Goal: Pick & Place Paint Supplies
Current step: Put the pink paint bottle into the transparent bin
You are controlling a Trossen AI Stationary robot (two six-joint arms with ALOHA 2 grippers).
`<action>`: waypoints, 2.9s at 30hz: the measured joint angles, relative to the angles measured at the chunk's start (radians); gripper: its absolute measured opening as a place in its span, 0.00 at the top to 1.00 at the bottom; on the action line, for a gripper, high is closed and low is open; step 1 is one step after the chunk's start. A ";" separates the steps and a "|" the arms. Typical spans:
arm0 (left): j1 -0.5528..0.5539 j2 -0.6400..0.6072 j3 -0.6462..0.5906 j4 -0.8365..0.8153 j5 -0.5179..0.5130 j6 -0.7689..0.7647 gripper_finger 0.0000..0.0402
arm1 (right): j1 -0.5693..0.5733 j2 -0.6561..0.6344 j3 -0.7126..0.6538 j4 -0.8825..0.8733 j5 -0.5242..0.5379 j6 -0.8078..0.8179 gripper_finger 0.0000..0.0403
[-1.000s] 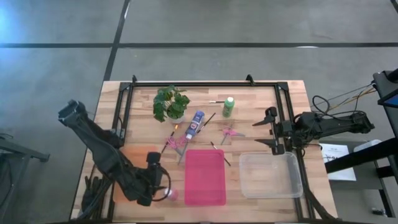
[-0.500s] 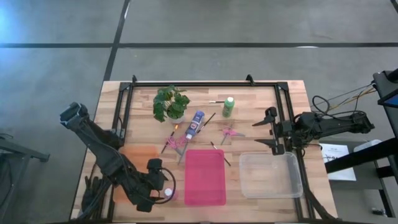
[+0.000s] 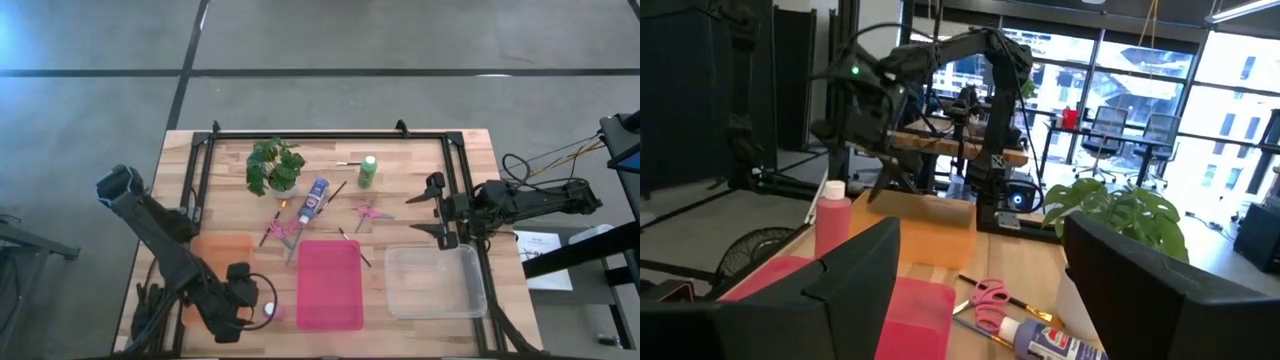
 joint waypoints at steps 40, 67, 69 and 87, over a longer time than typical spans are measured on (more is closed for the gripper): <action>-0.036 -0.111 -0.248 0.519 0.096 -0.003 0.14 | 0.002 0.000 0.000 0.022 -0.001 -0.008 0.31; -0.067 -0.110 -0.249 0.370 -0.079 0.046 0.37 | 0.002 0.000 0.000 0.021 -0.003 -0.009 0.31; -0.067 -0.110 -0.249 0.362 -0.116 0.047 0.37 | 0.002 0.000 0.000 0.021 -0.003 -0.008 0.31; -0.066 -0.087 -0.347 0.562 -0.253 0.128 0.04 | 0.002 0.000 0.000 0.019 -0.015 -0.008 0.31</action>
